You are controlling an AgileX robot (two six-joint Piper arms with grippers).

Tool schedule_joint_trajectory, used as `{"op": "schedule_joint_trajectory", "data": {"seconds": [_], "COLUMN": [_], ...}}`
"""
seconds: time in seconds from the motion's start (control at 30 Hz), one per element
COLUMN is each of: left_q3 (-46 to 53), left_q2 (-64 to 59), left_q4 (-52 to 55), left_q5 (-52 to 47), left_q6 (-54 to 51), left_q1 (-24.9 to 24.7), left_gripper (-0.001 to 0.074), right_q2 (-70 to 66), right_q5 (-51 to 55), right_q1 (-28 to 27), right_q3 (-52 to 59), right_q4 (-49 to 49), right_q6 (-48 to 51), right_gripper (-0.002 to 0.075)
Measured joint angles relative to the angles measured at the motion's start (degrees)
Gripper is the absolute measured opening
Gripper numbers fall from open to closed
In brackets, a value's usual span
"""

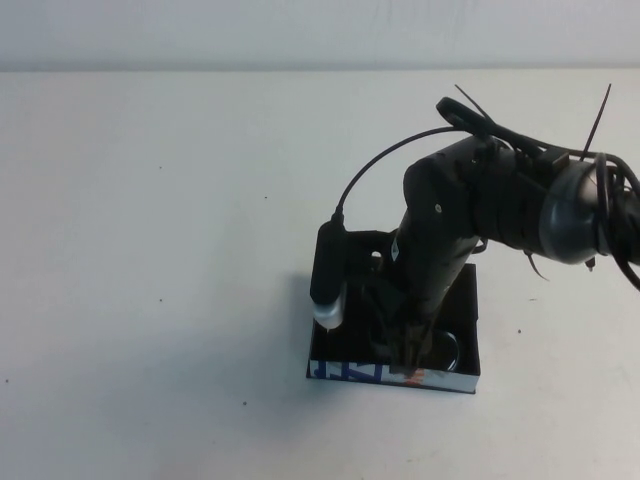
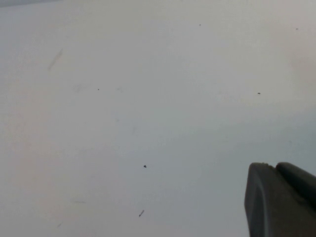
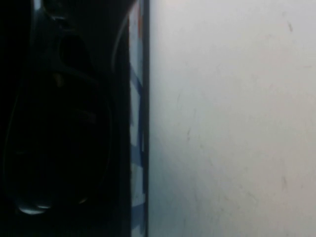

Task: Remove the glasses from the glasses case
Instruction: Pick up the glasses from the glasses case

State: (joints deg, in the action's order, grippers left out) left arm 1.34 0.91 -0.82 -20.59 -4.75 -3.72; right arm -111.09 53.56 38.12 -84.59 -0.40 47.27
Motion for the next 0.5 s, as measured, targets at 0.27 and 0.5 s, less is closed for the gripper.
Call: {"op": "schedule_joint_trajectory", "data": {"seconds": [0.27,0.5], "left_q3": [0.0,0.0], "left_q2": [0.0,0.0], "left_q4": [0.0,0.0], "left_q5": [0.0,0.0], "left_q6": [0.0,0.0], "left_q1": [0.0,0.0], "left_gripper": [-0.0004,-0.0004], "right_q2": [-1.96,-3.38], "right_q5": [-0.76,-0.88], "right_q1": [0.0,0.0], "right_q3": [0.0,0.0], "right_q4": [-1.03,-1.03], "right_q6": [0.0,-0.1], "right_gripper": [0.0347,0.0321]}}
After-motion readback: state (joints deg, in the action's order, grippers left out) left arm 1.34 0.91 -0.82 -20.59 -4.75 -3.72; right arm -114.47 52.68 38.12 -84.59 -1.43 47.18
